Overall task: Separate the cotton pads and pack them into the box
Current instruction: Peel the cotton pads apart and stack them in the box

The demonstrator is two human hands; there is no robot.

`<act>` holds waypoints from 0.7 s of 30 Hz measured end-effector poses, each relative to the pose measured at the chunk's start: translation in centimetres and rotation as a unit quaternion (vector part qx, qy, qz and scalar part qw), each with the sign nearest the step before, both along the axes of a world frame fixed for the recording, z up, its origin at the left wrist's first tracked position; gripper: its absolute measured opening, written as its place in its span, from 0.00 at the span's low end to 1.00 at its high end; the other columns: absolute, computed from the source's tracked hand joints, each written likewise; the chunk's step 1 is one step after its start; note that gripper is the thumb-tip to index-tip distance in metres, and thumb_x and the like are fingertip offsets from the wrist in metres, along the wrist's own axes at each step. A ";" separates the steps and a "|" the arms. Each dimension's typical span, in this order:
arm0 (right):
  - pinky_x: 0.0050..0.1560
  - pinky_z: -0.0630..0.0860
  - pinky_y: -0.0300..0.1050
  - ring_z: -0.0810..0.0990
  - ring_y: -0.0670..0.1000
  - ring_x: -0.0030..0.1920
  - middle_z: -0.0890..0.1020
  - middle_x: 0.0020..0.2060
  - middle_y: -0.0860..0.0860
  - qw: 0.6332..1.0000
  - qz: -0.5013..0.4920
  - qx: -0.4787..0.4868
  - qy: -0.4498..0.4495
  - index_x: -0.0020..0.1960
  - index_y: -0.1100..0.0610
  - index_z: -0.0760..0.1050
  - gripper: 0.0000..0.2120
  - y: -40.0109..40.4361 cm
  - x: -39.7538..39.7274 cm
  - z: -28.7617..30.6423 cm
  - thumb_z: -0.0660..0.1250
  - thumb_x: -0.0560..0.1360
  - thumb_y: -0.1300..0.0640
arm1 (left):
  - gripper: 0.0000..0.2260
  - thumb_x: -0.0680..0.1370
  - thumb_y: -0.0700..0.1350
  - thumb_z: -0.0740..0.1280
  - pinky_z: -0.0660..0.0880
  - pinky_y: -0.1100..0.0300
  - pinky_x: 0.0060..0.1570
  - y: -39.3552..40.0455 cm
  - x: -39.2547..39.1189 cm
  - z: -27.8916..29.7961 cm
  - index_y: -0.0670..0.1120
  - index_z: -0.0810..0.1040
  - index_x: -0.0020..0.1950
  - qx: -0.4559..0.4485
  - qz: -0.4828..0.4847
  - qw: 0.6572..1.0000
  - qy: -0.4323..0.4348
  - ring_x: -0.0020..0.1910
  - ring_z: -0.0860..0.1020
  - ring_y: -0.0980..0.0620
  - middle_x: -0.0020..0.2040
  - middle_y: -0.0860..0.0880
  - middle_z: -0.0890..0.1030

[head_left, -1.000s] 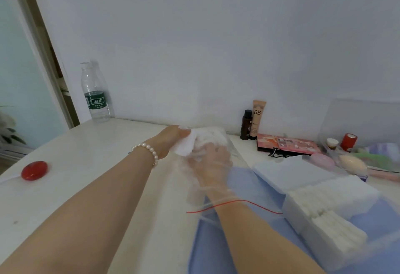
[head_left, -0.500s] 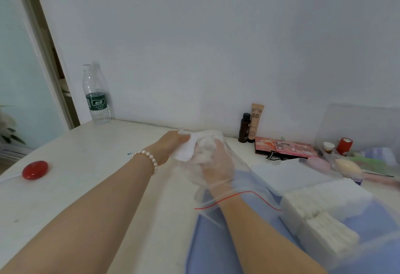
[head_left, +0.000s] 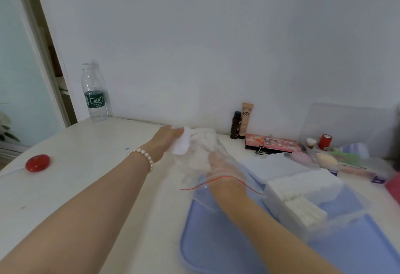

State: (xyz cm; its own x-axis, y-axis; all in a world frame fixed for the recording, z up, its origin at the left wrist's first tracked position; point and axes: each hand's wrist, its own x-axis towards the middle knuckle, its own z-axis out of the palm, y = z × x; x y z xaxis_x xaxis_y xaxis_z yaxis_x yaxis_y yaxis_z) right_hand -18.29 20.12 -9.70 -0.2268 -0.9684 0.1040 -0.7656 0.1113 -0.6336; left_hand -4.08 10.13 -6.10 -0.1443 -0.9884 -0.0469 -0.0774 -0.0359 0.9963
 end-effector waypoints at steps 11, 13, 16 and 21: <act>0.27 0.67 0.39 0.75 0.50 0.32 0.77 0.35 0.50 0.982 0.039 -0.036 -0.181 0.47 0.52 0.74 0.01 13.4 -6.2 3.3 0.65 0.76 0.55 | 0.11 0.81 0.44 0.60 0.81 0.54 0.36 8.7 -5.6 4.0 0.38 0.70 0.59 0.002 -0.049 0.989 0.140 0.36 0.83 0.45 0.48 0.37 0.81; 0.21 0.61 0.35 0.70 0.47 0.23 0.75 0.29 0.51 0.919 0.033 -0.012 -0.393 0.47 0.56 0.75 0.02 14.1 -7.6 4.7 0.65 0.76 0.58 | 0.12 0.81 0.45 0.60 0.81 0.50 0.41 10.5 -7.5 4.3 0.38 0.70 0.59 0.002 -0.064 0.987 0.147 0.41 0.83 0.42 0.50 0.36 0.81; 0.21 0.58 0.34 0.68 0.45 0.21 0.75 0.26 0.48 0.841 0.029 -0.057 -0.537 0.50 0.58 0.75 0.07 14.7 -9.2 6.1 0.63 0.76 0.56 | 0.12 0.81 0.45 0.61 0.79 0.47 0.49 12.6 -10.2 3.8 0.38 0.73 0.59 -0.006 -0.053 0.987 0.149 0.52 0.81 0.40 0.56 0.37 0.79; 0.28 0.76 0.41 0.82 0.50 0.33 0.84 0.38 0.54 0.795 -0.006 -0.180 -0.580 0.50 0.58 0.78 0.07 14.5 -9.8 6.4 0.64 0.75 0.58 | 0.12 0.80 0.40 0.61 0.81 0.53 0.44 15.8 -13.2 1.6 0.38 0.74 0.62 0.021 -0.077 0.973 0.219 0.50 0.80 0.45 0.57 0.39 0.80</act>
State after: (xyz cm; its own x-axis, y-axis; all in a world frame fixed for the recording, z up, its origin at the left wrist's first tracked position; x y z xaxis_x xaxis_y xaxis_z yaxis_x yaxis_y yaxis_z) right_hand -28.07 34.67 -3.30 -0.3818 -0.9201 0.0875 0.3555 -0.2336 -0.9050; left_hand -17.27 25.96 -4.53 -0.3065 -0.9518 0.0121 0.3456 -0.0994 0.9331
